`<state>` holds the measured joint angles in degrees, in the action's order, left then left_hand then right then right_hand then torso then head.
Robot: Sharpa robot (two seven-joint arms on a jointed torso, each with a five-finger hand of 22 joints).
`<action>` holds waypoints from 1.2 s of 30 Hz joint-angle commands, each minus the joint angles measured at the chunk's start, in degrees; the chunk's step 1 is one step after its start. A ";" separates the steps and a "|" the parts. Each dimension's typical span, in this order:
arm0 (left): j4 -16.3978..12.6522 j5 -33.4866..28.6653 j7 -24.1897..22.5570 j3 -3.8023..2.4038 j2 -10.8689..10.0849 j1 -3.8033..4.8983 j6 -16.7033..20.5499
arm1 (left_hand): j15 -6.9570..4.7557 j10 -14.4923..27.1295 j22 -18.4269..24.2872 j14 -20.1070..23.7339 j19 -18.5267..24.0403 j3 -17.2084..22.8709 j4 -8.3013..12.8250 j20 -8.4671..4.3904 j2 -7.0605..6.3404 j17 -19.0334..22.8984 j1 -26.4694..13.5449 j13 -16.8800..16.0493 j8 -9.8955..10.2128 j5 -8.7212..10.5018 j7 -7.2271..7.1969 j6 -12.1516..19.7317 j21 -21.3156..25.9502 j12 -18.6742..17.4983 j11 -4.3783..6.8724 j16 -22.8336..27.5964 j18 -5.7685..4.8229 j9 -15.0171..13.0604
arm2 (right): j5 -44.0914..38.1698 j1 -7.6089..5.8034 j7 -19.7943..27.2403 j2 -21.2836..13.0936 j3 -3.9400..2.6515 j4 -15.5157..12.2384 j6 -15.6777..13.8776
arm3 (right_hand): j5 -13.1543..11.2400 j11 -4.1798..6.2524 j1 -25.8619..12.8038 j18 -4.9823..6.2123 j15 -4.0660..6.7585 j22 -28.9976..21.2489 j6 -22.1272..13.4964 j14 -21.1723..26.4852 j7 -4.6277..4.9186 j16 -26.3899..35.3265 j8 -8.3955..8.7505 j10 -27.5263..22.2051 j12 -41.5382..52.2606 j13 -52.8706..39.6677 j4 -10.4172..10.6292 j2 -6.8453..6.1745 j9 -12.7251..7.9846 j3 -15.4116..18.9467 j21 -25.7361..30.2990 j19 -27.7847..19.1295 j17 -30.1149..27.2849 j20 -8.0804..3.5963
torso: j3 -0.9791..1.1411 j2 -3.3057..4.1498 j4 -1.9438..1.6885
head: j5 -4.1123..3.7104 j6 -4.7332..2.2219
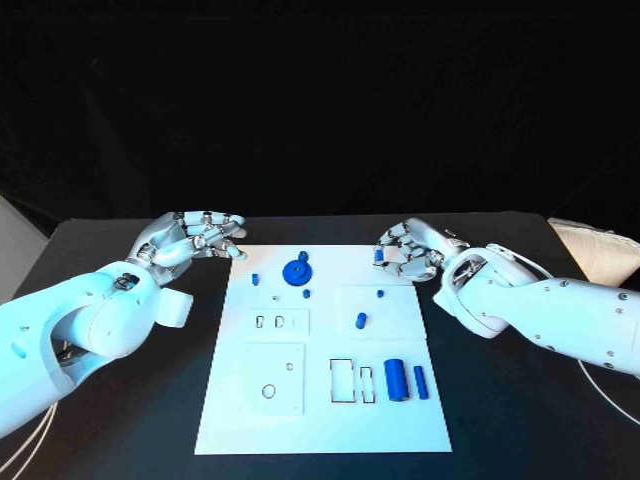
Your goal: Assemble the parts on the task board
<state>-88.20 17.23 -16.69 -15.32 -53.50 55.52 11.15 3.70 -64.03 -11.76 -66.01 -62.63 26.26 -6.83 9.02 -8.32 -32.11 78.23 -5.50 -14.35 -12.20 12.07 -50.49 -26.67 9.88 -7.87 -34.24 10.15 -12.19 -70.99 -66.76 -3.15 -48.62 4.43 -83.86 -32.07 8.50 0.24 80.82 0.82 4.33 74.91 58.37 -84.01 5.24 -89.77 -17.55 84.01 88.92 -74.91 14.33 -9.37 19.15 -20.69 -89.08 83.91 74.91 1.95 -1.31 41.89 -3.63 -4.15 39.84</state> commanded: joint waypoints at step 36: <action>0.50 6.82 9.27 -0.02 2.45 0.08 0.01 | -2.78 6.49 -20.70 -10.78 1.71 1.48 -0.83 -2.61 -0.21 -33.13 -1.06 -20.28 -12.55 0.18 -2.47 3.46 -31.29 31.13 3.08 -42.10 0.21 -7.22 | -17.61 3.88 -21.71 18.84 1.88 -4.03 3.10 | 0.65 0.22 -1.92 -0.62 -0.14 14.55 0.63 -5.99 -1.54 -0.23 -6.46 4.71 -0.30 -13.87 0.73 -0.69 3.24 -0.32 -0.09 5.80 15.09 -0.20 | -1.37 -1.72 0.01 | 3.60 2.56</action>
<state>-87.51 24.31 -8.45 -15.31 -51.19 55.56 11.36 0.92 -57.93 -32.19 -76.49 -60.87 27.39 -7.68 6.48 -8.53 -65.02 77.56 -25.61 -26.66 -12.20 9.58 -47.38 -57.68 40.68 -4.92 -76.11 10.16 -19.34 -84.47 -63.02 -22.74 -29.93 6.33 -88.10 -30.15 8.96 0.23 79.21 0.83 4.31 74.93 58.18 -84.02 5.03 -89.77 -20.21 84.01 88.92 -74.94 14.88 -10.05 19.17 -20.79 -89.07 83.90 74.91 1.96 -2.77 40.09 -3.60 -0.71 42.25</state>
